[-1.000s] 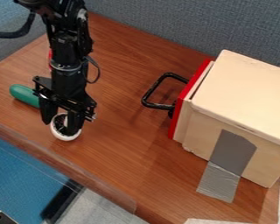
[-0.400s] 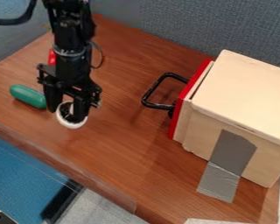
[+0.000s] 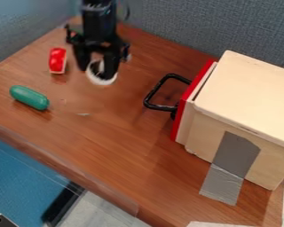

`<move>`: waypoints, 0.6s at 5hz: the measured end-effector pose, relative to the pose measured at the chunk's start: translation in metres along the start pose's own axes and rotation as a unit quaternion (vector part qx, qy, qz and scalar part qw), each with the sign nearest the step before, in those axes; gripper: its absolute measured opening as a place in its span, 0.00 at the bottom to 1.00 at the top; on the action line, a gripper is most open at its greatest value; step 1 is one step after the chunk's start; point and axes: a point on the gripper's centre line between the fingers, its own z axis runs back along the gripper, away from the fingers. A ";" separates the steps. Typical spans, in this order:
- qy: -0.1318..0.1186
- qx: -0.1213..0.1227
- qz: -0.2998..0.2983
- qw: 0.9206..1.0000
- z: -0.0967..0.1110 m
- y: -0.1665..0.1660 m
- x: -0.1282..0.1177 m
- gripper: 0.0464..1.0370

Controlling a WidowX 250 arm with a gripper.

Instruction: Move the black and white object to the upper middle of the table

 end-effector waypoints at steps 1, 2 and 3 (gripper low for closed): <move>-0.011 0.003 0.009 1.000 0.003 0.000 0.036 0.63; -0.010 0.015 0.014 1.000 -0.004 0.005 0.058 0.63; -0.008 0.019 0.017 1.000 -0.023 0.008 0.076 0.63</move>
